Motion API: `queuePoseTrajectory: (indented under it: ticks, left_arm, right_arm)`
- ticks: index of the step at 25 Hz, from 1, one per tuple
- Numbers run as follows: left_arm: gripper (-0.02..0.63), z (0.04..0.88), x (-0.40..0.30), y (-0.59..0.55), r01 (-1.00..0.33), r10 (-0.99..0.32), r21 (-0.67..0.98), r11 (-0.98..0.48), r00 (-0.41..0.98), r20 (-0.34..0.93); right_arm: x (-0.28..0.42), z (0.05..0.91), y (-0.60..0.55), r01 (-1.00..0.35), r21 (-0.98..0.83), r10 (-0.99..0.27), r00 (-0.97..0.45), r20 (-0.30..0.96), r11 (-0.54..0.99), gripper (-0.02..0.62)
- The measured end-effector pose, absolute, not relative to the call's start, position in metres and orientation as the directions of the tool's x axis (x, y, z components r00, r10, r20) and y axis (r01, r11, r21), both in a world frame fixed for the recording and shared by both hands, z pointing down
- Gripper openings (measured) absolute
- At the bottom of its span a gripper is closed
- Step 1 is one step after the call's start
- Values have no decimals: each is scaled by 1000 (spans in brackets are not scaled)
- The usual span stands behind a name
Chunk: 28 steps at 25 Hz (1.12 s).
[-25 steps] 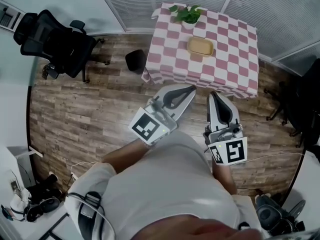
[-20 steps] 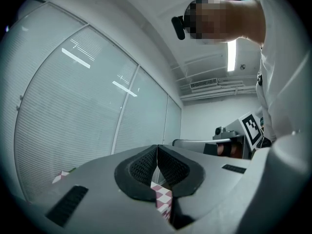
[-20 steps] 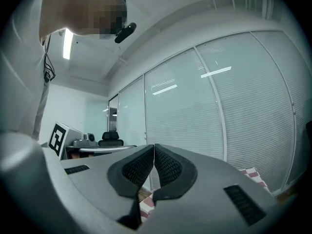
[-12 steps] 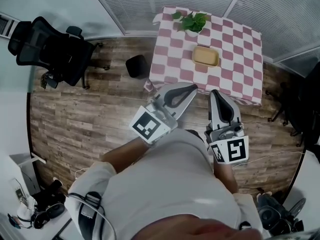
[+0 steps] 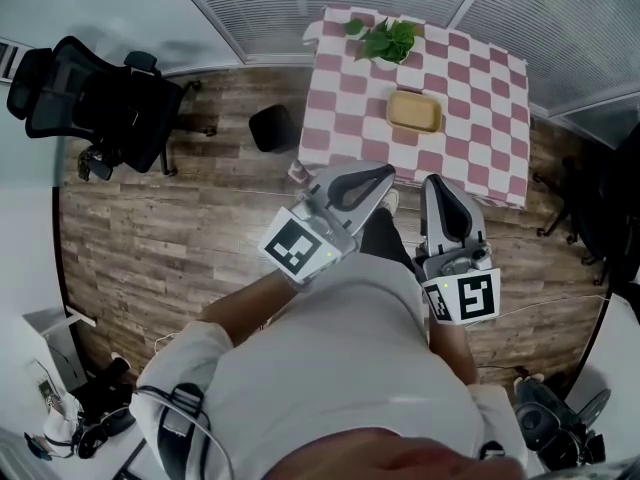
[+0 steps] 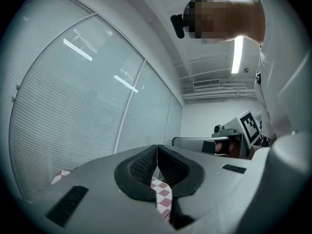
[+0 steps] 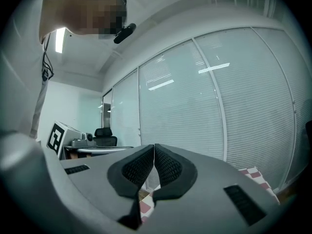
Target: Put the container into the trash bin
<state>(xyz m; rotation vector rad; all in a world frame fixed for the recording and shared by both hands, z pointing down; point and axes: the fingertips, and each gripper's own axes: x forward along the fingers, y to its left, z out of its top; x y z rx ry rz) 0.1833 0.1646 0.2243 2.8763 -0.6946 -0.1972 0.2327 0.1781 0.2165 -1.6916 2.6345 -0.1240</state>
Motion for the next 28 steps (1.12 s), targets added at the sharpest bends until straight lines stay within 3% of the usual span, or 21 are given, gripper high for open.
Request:
queuePoseTrajectory:
  ticks: [11, 28]
  left_arm:
    - [31, 227, 209, 129, -458, -479, 193, -868, 874, -84]
    - [31, 222, 303, 56, -504, -520, 163, -848, 851, -73]
  right_arm:
    - [259, 218, 140, -900, -63, -901, -433, 25, 431, 31]
    - [358, 220, 65, -888, -77, -891, -455, 1, 453, 32]
